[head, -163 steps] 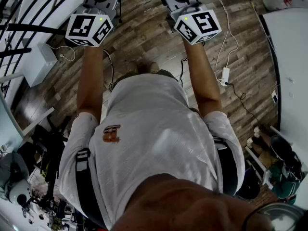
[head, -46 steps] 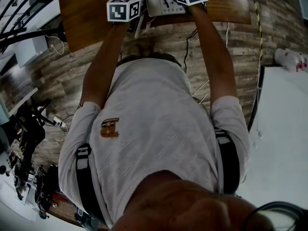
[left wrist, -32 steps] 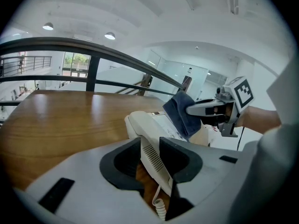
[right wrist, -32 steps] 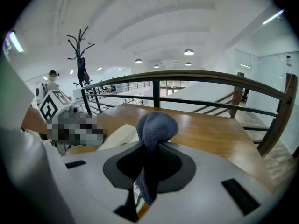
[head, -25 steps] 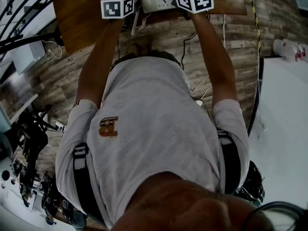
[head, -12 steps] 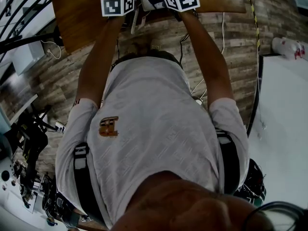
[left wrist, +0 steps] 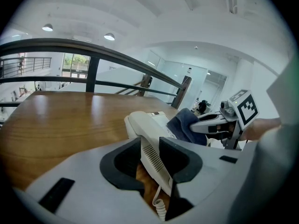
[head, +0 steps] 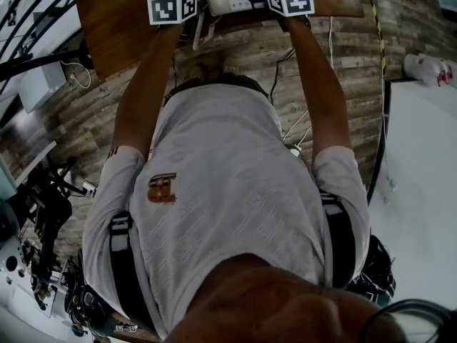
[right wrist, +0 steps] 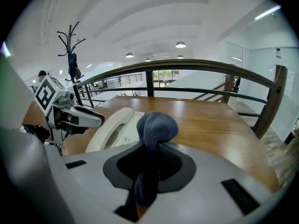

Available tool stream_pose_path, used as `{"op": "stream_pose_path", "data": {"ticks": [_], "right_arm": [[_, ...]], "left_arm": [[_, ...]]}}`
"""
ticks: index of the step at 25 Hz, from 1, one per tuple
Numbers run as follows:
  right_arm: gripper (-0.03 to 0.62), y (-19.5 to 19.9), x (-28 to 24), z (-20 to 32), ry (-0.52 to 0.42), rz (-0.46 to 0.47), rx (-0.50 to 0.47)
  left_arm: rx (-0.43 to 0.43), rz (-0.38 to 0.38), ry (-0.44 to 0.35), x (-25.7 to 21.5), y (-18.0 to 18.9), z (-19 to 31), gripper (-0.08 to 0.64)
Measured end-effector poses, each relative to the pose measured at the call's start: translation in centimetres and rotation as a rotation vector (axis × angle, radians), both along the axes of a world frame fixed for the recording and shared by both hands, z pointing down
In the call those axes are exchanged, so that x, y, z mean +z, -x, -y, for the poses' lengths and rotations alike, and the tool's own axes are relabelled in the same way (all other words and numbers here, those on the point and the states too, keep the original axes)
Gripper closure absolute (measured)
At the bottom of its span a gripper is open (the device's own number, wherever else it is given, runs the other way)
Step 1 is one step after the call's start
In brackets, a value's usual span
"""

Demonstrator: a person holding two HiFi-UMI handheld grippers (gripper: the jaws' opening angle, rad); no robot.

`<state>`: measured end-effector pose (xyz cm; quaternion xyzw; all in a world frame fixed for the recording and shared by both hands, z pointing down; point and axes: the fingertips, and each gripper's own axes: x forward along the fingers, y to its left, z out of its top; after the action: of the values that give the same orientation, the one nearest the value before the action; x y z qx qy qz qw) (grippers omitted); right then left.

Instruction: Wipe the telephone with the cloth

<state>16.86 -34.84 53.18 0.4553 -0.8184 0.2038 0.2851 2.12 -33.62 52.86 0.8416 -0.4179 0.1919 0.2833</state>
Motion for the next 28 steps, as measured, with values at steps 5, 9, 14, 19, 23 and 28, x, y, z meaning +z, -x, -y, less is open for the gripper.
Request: {"op": "stream_pose_path", "data": {"ticks": [5, 9, 14, 19, 23, 28], "right_arm": [[0.520, -0.6, -1.5, -0.9, -0.034, 0.015, 0.001], [0.520, 1.4, -3.8, -2.4, -0.070, 0.067, -0.042], [0.520, 5.2, -5.7, -4.4, -0.074, 0.186, -0.085], [0.520, 8.4, -5.1, -6.4, -0.026, 0.252, -0.124], [0.520, 9.1, -2.5, -7.0, 0.010, 0.210, -0.126], [0.520, 7.5, -0.4, -6.3, 0.002, 0.115, -0.094]], "left_arm": [[-0.003, -0.004, -0.003, 0.2, 0.2, 0.1, 0.429], [-0.005, -0.018, -0.005, 0.3, 0.0, 0.0, 0.430], [-0.016, -0.019, -0.009, 0.2, 0.2, 0.0, 0.430], [-0.014, -0.030, -0.008, 0.2, 0.0, -0.1, 0.430], [-0.015, -0.034, -0.007, 0.3, -0.1, 0.0, 0.430], [-0.011, -0.034, -0.006, 0.2, -0.1, -0.2, 0.430]]}}
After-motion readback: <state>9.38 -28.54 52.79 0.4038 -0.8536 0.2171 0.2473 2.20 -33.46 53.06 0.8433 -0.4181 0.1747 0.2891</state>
